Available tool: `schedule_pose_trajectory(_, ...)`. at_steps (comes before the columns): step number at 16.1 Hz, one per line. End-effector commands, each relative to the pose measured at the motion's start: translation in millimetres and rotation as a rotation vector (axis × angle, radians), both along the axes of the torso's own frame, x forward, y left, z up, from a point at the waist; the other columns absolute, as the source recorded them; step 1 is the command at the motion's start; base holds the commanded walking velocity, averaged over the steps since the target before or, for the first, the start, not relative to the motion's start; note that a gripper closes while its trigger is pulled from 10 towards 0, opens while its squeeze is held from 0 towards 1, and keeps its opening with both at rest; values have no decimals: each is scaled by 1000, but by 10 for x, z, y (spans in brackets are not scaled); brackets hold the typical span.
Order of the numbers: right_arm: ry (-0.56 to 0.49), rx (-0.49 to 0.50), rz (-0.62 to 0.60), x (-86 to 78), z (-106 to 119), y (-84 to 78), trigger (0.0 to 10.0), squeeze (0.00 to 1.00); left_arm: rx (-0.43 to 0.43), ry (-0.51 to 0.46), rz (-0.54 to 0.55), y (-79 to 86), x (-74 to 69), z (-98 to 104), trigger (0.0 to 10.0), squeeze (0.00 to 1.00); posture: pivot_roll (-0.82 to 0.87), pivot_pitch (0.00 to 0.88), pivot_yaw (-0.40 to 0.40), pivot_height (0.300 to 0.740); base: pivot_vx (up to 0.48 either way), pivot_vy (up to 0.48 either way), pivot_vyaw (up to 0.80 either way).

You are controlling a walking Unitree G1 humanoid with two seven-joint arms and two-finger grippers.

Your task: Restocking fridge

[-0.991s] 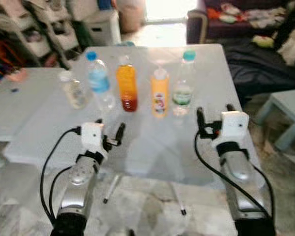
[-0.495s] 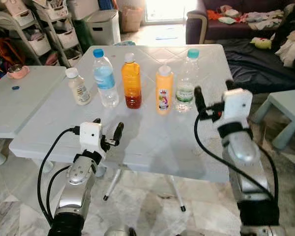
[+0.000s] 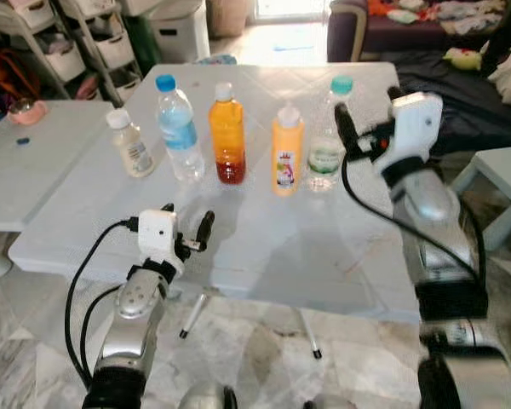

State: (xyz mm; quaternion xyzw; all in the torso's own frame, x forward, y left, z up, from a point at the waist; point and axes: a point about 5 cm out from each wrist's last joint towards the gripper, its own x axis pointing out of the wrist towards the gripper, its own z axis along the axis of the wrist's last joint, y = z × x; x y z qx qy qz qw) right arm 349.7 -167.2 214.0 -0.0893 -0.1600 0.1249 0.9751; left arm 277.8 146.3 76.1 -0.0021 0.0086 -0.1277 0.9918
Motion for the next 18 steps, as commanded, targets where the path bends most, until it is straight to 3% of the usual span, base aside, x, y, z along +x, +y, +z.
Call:
schedule_pose_trajectory(1, -2, -7, 35, 45, 46, 36, 10000, 0, 15, -11, 7, 35, 18, 36, 10000, 0, -30, 0, 98, 740, 0, 0, 0)
schedule_pose_trajectory(4, -10, -26, 99, 156, 143, 104, 10000, 0, 20, -14, 4, 29, 14, 42, 10000, 0, -21, 0, 94, 740, 0, 0, 0)
schedule_pose_trajectory(10, 28, -31, 81, 292, 153, 15, 10000, 0, 23, -16, 0, 24, 10, 49, 10000, 0, -14, 0, 98, 740, 0, 0, 0)
schedule_pose_trajectory(12, 44, -26, 95, 325, 129, 19, 6510, 0, 25, -16, -3, 25, 14, 49, 10000, 0, -14, 0, 100, 740, 0, 0, 0)
schedule_pose_trajectory(13, 52, -16, 95, 368, 137, 34, 0, 0, 27, -22, -9, 14, 23, 65, 10000, 0, -7, 0, 102, 740, 0, 0, 0)
schedule_pose_trajectory(18, 92, 14, 97, 498, 179, 70, 0, 0, 32, -29, -13, 31, 8, 82, 10000, 0, 12, 0, 103, 740, 0, 0, 0)
